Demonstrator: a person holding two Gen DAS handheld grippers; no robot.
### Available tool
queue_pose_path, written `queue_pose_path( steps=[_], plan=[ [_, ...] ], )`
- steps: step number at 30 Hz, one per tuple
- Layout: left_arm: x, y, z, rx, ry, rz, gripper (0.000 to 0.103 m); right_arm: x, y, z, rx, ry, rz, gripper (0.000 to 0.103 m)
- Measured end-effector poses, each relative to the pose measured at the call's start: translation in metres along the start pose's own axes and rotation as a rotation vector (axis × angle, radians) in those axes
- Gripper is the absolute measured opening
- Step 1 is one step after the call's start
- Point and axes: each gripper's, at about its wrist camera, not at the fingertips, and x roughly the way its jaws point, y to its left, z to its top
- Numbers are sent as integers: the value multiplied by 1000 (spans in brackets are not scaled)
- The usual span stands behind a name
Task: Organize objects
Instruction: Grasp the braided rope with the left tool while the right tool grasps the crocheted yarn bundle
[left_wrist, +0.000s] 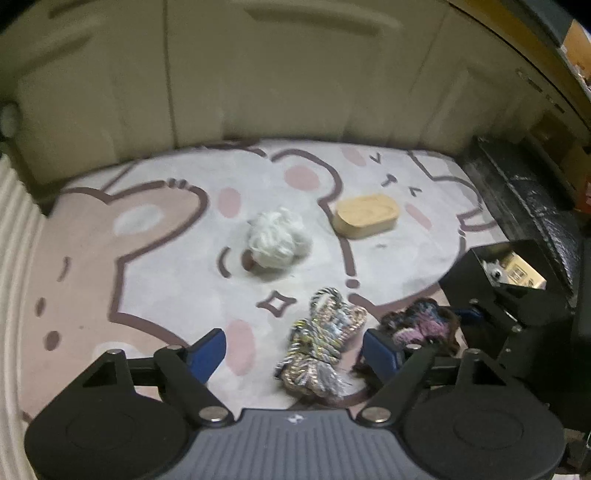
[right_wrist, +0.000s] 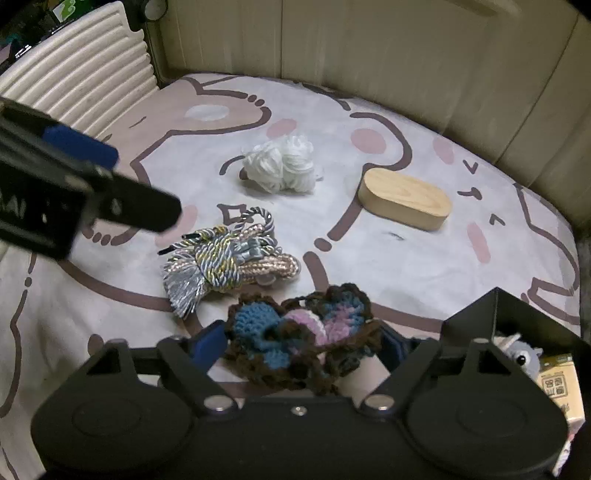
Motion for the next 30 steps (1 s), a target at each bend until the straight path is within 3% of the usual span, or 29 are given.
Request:
queue_pose_path(
  steps=[3,11,19,25,30],
  plan=[
    [10,-3,1,10,20,-25,80,1,-1,0,5,0,5,77],
    [36,-6,2,3,69,-62,76,-9,-4,2,-3,9,28,49],
    [65,-13,1,17,130,-81,63,-23,-1,1,0,54,89,39],
    [84,-20,-2,41,174,-29,57,-27,-5,-3,7,58,114,35],
    [83,-19,-1,40,163,-5,44,-24,-10,-5,25,50,133,36]
  ],
)
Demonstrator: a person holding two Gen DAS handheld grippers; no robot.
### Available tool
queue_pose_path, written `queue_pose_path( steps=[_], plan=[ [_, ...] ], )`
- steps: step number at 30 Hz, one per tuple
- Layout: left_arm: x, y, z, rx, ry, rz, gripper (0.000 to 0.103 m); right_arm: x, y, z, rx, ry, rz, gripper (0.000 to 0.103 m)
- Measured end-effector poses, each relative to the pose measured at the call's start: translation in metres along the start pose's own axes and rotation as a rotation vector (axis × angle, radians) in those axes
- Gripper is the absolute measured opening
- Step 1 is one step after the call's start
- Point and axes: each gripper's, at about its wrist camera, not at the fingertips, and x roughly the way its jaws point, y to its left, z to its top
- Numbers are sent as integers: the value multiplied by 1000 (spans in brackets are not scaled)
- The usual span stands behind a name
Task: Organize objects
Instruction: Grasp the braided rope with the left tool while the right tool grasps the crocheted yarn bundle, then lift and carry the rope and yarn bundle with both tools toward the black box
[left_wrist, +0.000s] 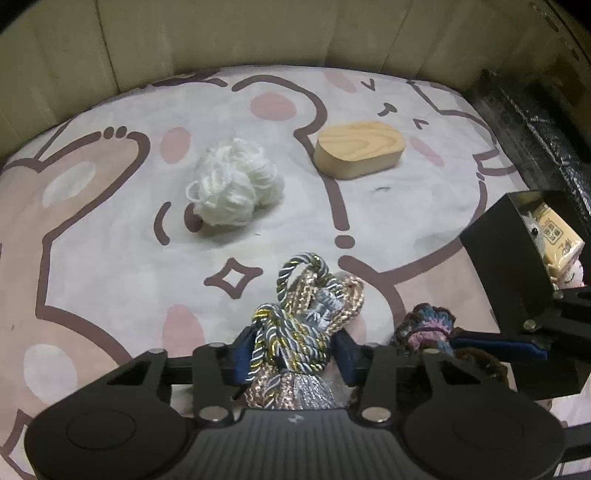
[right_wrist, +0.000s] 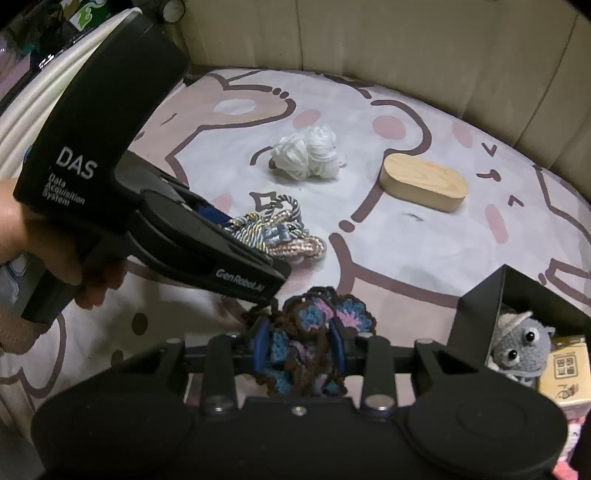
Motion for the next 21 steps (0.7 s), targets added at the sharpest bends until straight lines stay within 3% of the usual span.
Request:
queue_pose_path(
  steps=[4,7,11,16,17,21],
  plan=[
    [-2,0,-1,0,-2,10,43,6,-6,0,37,-5,18,45],
    [-8,-1,-1,-4,-7,17,43,9,-5,-1,32,1,19,45],
    [-23,-1,1,-20,-47,16,43,3,-6,1,51,0,27,27],
    [-57,1,2,-62,-121,6,43,-13,-5,2,66,-34,23,18],
    [-63,1,1,-69,-133,5,43,-17,-5,3,72,-47,23,10],
    [-86,-4,-3,-86,-174,1,43,-36,-4,5,98,-103,15,9]
  ],
)
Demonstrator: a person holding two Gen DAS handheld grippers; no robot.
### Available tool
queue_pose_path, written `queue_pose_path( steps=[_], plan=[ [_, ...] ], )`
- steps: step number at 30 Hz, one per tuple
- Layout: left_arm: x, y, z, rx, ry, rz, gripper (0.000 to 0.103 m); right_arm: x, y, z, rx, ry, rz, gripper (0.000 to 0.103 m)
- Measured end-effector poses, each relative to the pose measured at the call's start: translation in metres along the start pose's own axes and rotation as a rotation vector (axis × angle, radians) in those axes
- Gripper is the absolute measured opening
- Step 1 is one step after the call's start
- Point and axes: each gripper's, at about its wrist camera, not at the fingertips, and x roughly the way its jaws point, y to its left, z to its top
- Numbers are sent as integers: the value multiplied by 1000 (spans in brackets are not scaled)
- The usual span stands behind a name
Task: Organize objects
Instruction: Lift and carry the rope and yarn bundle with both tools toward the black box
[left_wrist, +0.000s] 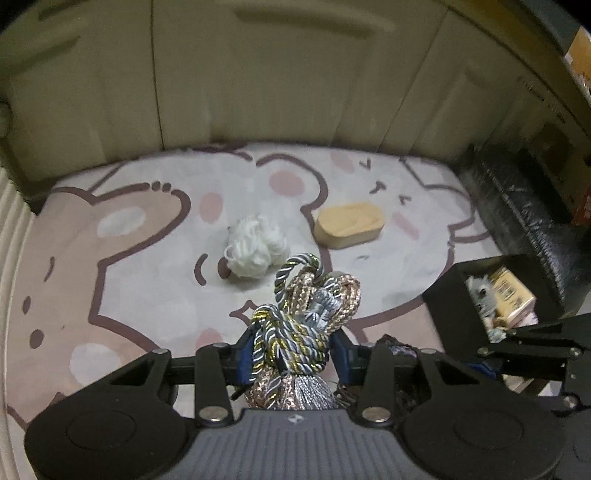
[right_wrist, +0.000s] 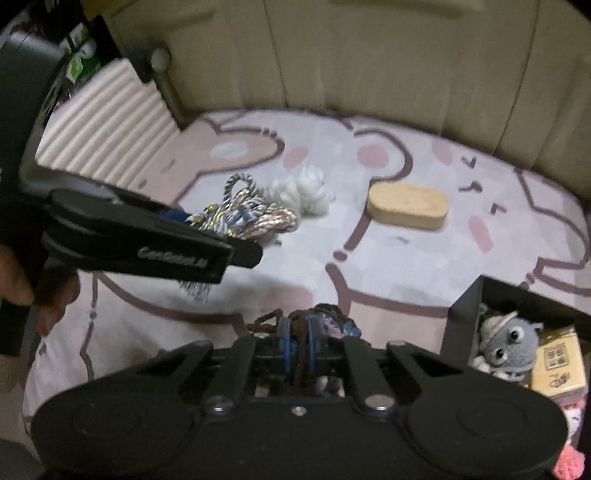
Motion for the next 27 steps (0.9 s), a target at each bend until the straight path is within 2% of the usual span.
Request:
queue_pose_path(
  steps=[21,27],
  plan=[
    [-90,-26,-23,-82,-198,-28,43,-89,-12,-4,153,-242,-78,10],
    [-106,-31,-28,-80,-228,1,43,-107,-15,-9,174,-294,-107,10]
  ],
)
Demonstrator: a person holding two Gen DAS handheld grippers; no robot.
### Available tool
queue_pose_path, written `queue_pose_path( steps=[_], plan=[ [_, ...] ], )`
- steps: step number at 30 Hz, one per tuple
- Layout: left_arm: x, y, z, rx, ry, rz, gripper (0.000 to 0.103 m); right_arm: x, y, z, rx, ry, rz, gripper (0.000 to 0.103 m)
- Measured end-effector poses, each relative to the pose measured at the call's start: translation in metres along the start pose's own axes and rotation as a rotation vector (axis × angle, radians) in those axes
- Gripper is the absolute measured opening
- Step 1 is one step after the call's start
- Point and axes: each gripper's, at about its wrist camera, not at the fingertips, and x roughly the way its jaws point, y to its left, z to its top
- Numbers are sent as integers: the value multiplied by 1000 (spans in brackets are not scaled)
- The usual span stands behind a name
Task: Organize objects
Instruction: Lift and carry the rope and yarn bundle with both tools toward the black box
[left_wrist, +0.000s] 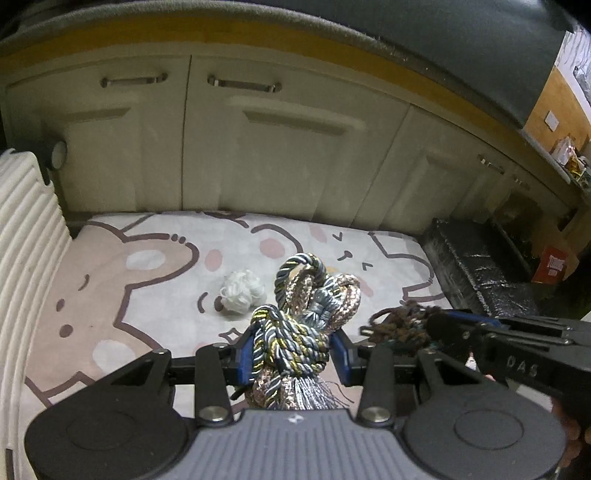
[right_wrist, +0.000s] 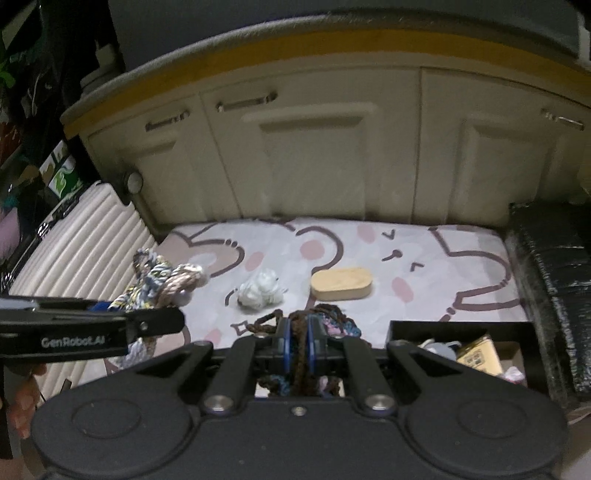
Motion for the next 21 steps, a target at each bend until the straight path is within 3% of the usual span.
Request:
queue_pose_path(
  steps=[11,21],
  plan=[
    [-11,-10,-3,30,-36,75,43,-25,-10,-1,22,-60,-24,10],
    [-5,-45,2,59,-48,3,43,-49,-48,-2,87,-113,-48,10]
  ],
)
